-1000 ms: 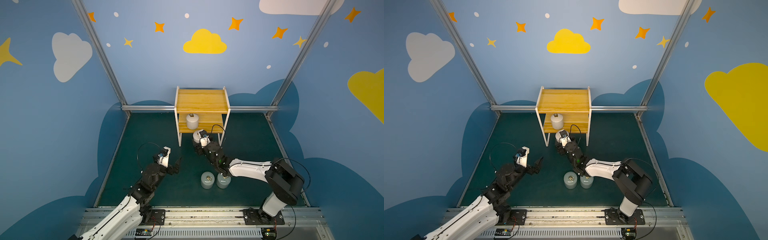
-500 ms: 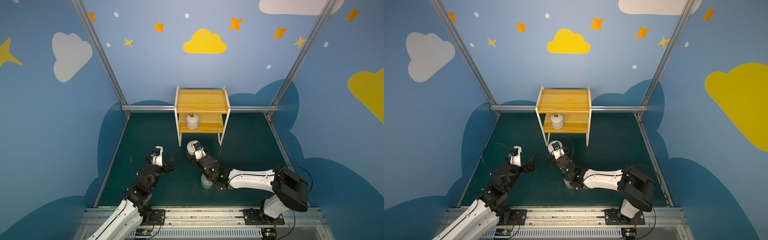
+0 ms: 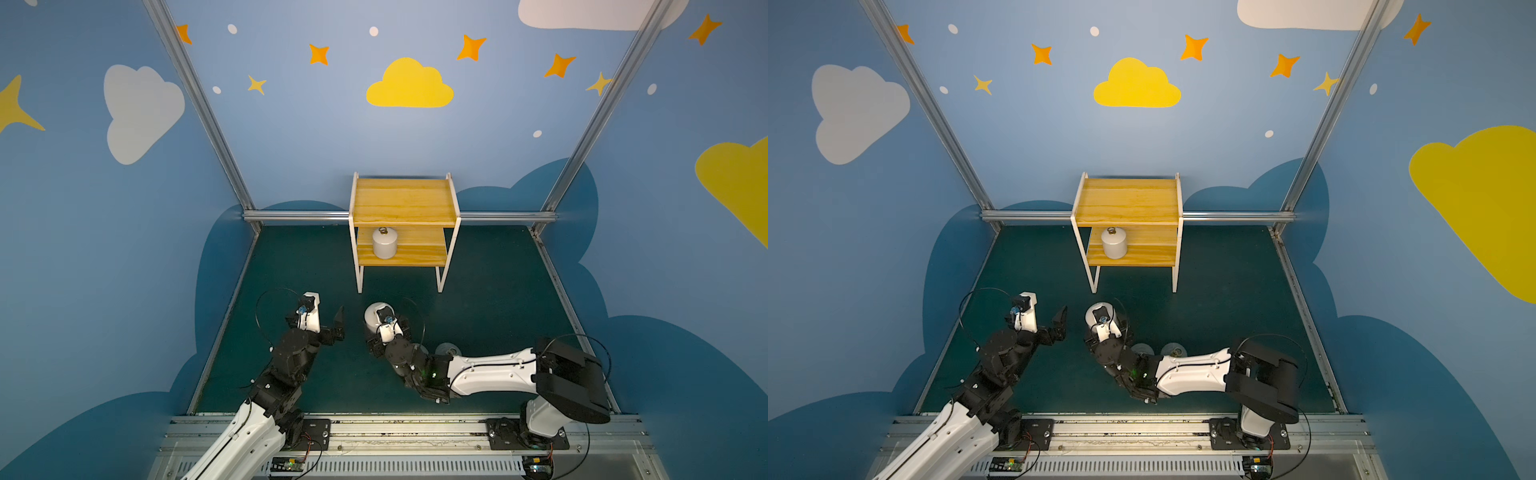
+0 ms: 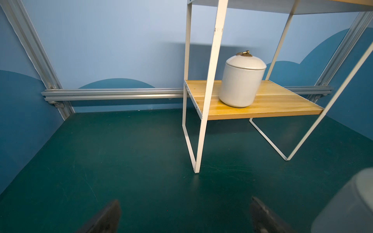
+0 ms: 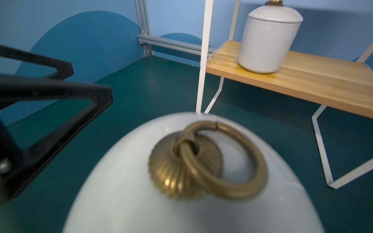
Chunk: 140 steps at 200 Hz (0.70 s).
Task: Remove the tea canisters from the shelf
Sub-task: Place the tea canister at the center of the board.
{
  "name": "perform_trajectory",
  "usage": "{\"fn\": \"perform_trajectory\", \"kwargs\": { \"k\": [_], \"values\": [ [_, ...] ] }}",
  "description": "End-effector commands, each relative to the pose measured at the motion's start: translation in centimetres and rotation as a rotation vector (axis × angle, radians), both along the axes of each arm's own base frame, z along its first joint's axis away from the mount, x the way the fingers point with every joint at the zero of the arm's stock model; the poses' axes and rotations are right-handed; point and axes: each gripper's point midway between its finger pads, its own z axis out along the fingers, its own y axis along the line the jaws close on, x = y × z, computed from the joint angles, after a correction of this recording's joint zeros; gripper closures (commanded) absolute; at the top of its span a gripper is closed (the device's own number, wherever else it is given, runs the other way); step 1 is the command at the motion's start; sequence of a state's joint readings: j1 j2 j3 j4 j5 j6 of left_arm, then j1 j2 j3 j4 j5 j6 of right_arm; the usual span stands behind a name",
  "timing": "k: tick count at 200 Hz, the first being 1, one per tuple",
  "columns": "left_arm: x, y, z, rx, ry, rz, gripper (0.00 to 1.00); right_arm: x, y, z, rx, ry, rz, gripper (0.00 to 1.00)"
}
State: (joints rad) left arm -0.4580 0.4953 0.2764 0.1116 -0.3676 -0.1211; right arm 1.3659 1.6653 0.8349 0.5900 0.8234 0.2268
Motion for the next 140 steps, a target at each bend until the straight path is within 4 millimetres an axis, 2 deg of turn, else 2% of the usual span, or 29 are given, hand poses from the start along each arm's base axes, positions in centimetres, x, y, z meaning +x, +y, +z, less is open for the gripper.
{"fn": "perform_trajectory", "kwargs": {
  "k": [1,71,100,140],
  "values": [
    [0.1,0.6,0.3,-0.015,-0.008,0.029,0.00,-0.3,0.9,2.1,0.120,0.015,-0.040,0.35],
    [0.4,1.2,0.3,-0.031,-0.010,0.046,0.00,-2.6,2.6,-0.8,0.139,0.088,-0.009,0.35],
    [0.4,1.3,0.3,-0.035,-0.011,0.051,0.00,-2.8,3.1,-2.3,0.133,0.108,-0.012,0.35],
    [0.5,1.5,0.2,-0.035,-0.010,0.057,0.00,-2.9,3.0,-3.3,0.133,0.126,-0.024,0.35]
  ]
}}
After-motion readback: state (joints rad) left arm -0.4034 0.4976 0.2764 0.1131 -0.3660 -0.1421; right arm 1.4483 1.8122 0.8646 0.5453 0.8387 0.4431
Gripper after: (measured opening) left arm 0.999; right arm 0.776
